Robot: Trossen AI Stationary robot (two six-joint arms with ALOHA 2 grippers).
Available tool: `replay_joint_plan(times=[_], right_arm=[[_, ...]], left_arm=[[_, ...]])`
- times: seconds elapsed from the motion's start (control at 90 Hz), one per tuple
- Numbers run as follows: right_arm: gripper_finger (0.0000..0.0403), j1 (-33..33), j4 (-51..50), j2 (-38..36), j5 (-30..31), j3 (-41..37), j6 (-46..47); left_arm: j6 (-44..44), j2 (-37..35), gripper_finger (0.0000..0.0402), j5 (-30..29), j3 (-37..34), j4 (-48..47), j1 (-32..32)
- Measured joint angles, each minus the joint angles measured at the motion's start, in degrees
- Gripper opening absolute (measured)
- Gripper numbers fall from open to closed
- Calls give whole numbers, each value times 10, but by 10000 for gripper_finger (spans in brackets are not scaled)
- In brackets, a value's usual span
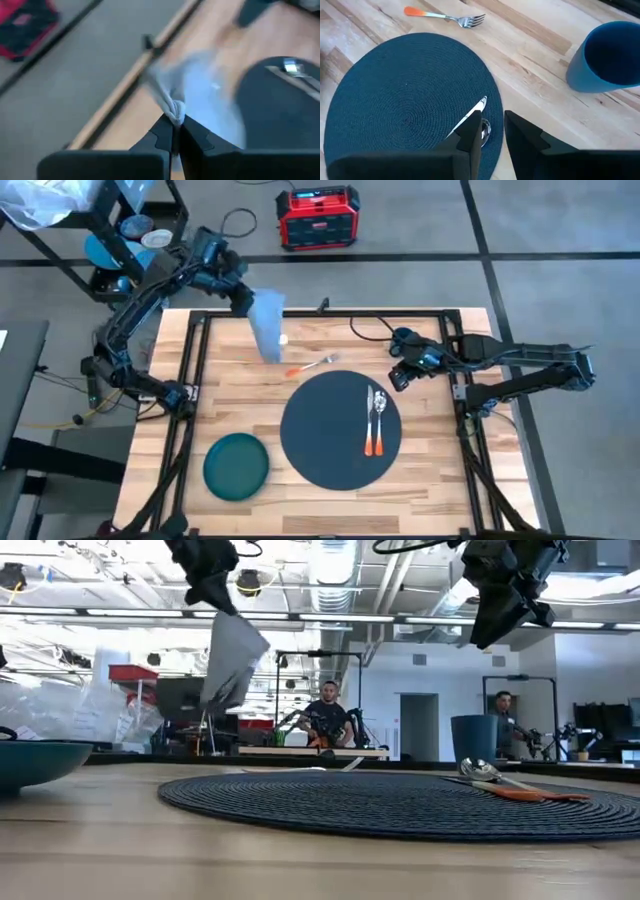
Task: Set table place
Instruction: Fold the gray table napkin
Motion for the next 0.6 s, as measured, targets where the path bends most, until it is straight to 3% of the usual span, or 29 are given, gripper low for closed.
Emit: replay_joint_plan(times=[0.167,0.367,0.6], right_arm=[[72,0,0,0,0,0,0],[72,-1,0,0,0,0,-2],[72,-1,0,0,-1,0,-2]], left_arm=[[-58,-10,0,16,0,5,-56],[-141,-12,0,48,0,83,-131],[-138,-11,0,35,0,106,-150]])
